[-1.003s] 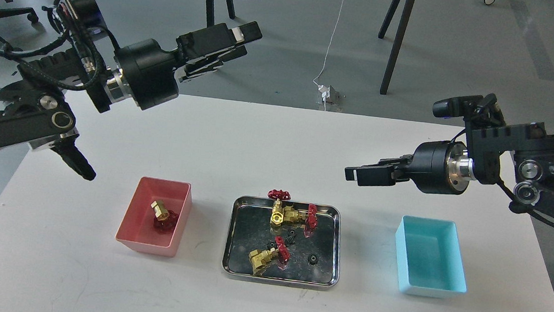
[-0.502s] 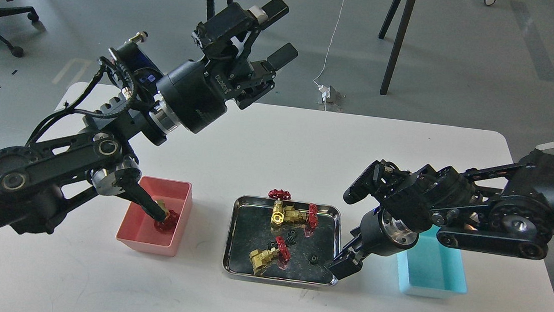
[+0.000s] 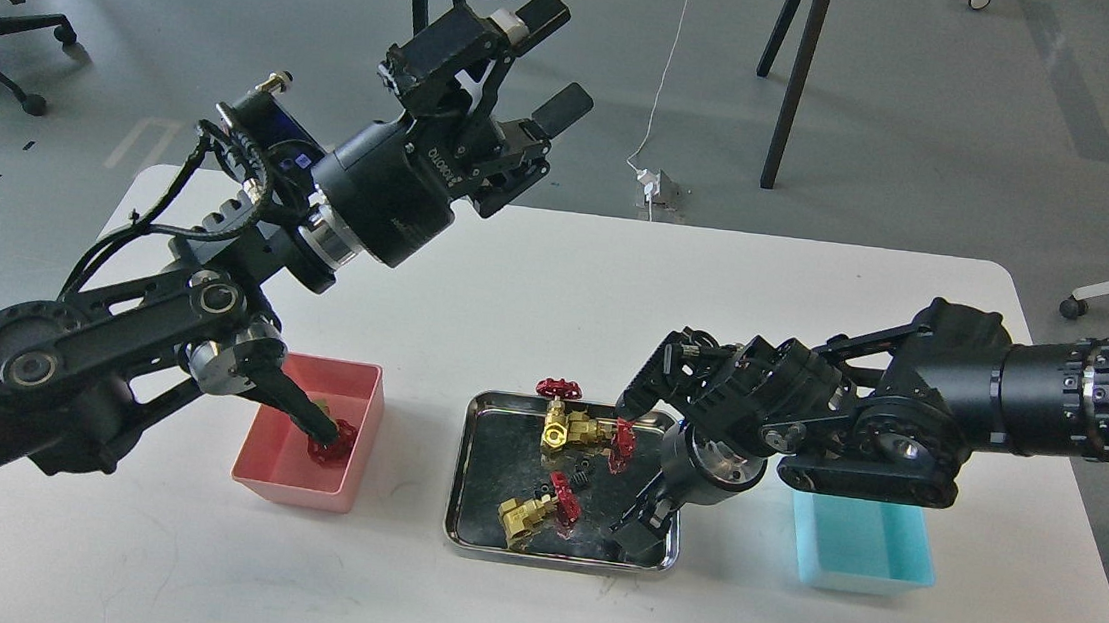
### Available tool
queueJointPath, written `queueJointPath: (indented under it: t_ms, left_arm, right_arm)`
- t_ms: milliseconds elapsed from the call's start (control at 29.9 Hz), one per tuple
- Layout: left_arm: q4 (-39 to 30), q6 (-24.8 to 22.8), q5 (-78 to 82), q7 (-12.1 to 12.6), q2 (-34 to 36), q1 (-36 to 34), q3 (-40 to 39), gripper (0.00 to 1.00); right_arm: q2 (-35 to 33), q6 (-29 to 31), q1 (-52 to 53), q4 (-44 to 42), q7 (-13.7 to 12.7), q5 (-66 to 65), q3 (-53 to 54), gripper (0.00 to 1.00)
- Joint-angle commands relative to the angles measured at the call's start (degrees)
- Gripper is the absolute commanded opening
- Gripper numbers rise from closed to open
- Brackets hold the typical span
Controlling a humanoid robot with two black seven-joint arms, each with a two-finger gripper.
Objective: Place valve in pink box and gear in blue box
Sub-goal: 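Reach the right gripper down into the tray toward the dark gear, then grasp the small dark gear in the tray with the right gripper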
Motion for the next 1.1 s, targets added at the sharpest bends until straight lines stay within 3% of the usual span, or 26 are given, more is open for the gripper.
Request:
queueJointPath:
  t_ms: [0,234,836,1070]
  left_arm:
    - [0.1,0.0,0.0,0.0,0.0,0.1,0.0,0.87]
    - [0.4,0.0,0.1,0.0,-0.3,0.2,0.0,0.88]
    - [0.4,0.0,0.1,0.0,-0.7,1.0,0.1,0.89]
    - [0.5,0.0,0.1,0.0,-0.7,1.1,0.1,0.89]
  right_arm:
    - [0.9,-0.1,0.2,-0.2,0.0,0.0,-0.1,0.91]
    - [2.0,-0.7,-0.2,-0.8,0.0,0.3,-0.6,0.83]
    - [5.5,-1.6,-3.0,-5.9,0.0,0.3,-1.5,0.82]
    - [6.3,-1.6,-2.5,-6.1,0.1,0.3,-1.5,0.71]
